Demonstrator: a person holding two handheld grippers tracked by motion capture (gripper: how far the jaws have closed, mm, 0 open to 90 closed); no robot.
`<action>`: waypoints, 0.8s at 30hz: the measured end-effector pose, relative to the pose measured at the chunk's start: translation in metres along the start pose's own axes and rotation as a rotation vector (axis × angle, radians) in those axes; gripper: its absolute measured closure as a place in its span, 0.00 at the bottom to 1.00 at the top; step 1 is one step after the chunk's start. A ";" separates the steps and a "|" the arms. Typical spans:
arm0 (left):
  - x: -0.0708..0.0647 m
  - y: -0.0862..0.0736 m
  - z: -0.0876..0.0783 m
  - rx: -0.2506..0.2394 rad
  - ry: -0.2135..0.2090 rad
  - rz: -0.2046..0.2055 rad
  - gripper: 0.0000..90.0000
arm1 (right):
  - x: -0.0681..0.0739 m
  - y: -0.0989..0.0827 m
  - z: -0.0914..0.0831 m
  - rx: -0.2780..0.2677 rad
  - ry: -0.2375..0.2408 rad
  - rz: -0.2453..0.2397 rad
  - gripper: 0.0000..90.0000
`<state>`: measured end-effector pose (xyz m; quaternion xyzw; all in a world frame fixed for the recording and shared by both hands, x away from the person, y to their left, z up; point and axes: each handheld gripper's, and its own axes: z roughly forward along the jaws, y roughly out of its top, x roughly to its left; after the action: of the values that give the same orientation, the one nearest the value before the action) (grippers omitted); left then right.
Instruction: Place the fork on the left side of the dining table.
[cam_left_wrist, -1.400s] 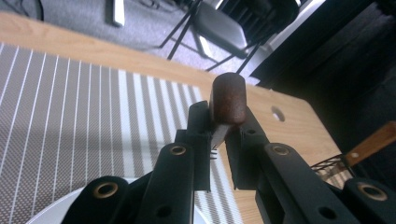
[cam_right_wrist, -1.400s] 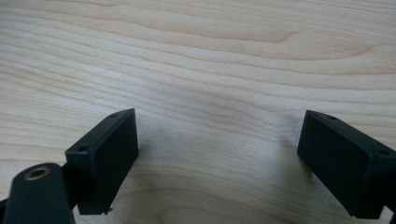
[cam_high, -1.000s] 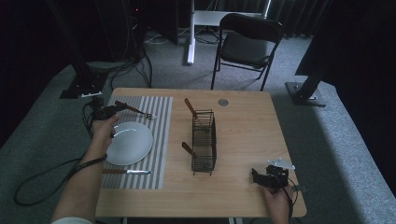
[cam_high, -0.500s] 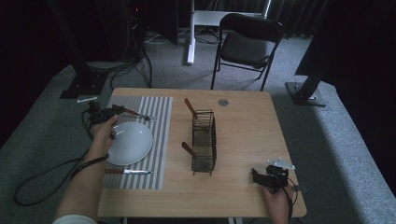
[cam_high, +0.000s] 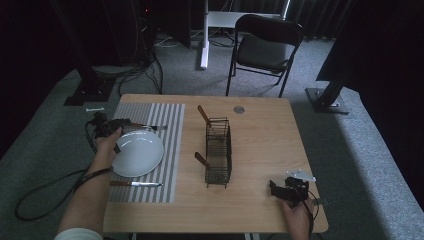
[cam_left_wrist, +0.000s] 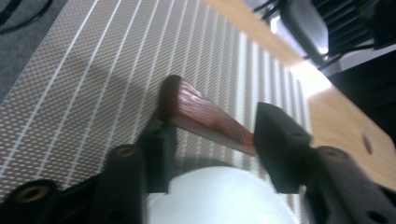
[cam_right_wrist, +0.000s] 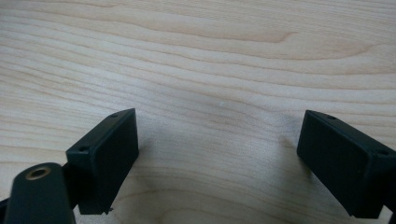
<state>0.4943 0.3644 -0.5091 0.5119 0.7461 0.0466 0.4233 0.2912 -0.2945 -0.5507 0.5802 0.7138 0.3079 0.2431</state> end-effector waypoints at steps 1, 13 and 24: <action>0.003 0.000 0.002 0.003 0.009 0.015 0.54 | 0.000 0.000 0.000 0.000 0.000 0.000 0.14; 0.011 0.001 0.013 0.000 0.101 0.017 0.43 | 0.000 0.000 0.000 0.000 0.000 0.000 0.14; -0.001 0.002 -0.002 -0.016 0.158 0.102 0.37 | 0.000 0.000 0.000 0.000 -0.001 0.001 0.14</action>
<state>0.4946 0.3653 -0.5066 0.5407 0.7496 0.1141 0.3642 0.2908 -0.2943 -0.5506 0.5809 0.7133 0.3077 0.2431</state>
